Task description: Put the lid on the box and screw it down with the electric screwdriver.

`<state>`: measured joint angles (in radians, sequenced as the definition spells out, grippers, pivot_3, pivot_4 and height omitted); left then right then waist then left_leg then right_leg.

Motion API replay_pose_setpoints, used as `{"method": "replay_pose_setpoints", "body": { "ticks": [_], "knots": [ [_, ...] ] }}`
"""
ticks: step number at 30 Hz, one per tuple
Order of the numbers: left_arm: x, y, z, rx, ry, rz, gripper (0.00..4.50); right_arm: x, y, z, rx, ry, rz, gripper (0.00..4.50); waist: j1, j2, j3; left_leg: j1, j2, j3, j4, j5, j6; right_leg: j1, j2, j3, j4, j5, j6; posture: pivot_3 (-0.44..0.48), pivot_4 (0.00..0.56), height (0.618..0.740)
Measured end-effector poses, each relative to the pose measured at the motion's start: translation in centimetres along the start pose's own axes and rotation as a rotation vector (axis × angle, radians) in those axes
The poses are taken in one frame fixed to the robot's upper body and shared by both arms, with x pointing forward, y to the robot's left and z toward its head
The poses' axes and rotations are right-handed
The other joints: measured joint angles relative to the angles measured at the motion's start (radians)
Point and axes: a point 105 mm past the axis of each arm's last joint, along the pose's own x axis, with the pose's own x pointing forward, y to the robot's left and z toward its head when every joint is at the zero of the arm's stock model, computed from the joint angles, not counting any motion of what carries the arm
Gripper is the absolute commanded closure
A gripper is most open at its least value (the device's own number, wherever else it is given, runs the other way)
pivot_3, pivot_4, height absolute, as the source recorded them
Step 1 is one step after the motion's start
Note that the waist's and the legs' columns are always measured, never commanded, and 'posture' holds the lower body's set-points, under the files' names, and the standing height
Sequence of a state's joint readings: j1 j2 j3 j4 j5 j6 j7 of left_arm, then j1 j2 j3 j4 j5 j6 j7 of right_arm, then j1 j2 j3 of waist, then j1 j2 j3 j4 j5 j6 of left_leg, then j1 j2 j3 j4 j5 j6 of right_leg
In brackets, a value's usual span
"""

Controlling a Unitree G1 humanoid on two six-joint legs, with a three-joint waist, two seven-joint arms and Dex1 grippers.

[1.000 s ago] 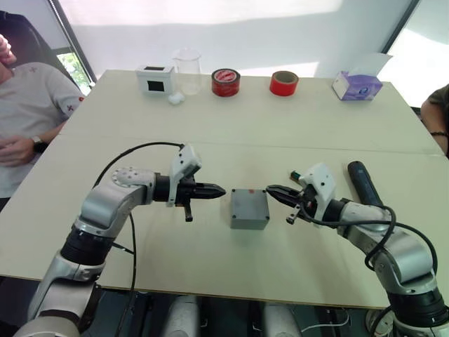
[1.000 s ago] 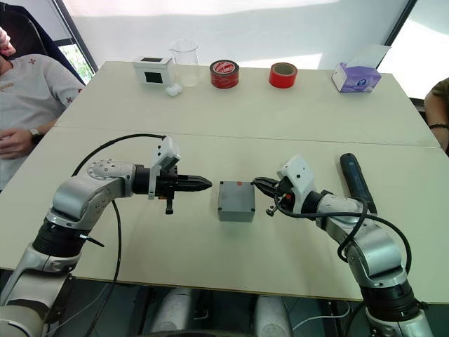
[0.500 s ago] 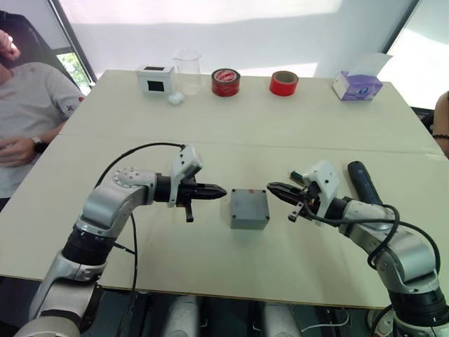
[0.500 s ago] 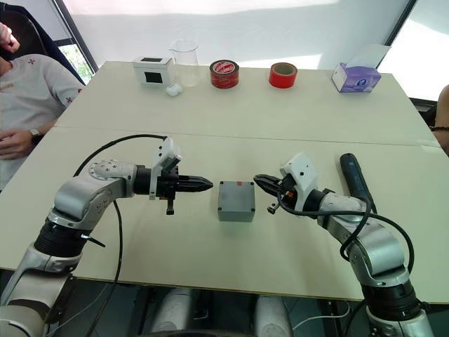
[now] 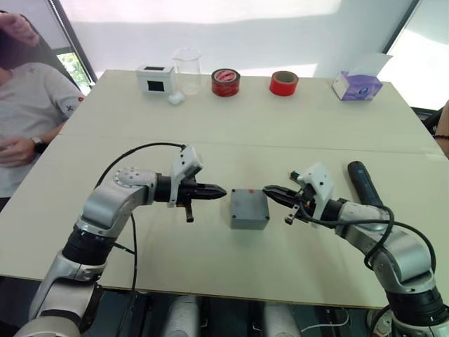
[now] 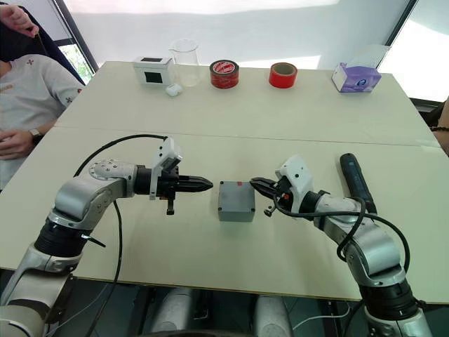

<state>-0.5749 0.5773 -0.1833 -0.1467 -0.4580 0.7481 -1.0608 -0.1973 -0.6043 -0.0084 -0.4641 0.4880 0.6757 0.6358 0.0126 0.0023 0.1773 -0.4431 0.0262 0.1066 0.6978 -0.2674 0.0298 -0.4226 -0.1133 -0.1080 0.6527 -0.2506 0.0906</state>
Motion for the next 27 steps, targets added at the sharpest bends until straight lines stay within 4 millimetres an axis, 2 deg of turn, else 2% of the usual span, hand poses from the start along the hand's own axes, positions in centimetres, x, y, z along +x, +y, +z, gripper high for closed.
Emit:
{"method": "replay_pose_setpoints", "body": {
  "ticks": [13, 27],
  "knots": [
    [-0.1, 0.1, -0.1, 0.004, 0.007, 0.008, 4.50, 0.3, -0.5, -0.6, -0.002, 0.024, -0.008, 4.47, 0.000, 0.000, 0.000, 0.000, 0.000, 0.000, 0.000, 0.000, 0.000, 0.000, 0.000, 0.000, 0.000, 0.000, 0.000, 0.000, 0.150, 0.715],
    [0.0, 0.2, 0.0, 0.011, -0.001, 0.009, 4.50, -0.4, -0.6, 0.5, 0.049, -0.022, -0.014, 4.47, 0.000, 0.000, 0.000, 0.000, 0.000, 0.000, 0.000, 0.000, 0.000, 0.000, 0.000, 0.000, 0.000, 0.000, 0.000, 0.000, 0.150, 0.715]
  ]
}}
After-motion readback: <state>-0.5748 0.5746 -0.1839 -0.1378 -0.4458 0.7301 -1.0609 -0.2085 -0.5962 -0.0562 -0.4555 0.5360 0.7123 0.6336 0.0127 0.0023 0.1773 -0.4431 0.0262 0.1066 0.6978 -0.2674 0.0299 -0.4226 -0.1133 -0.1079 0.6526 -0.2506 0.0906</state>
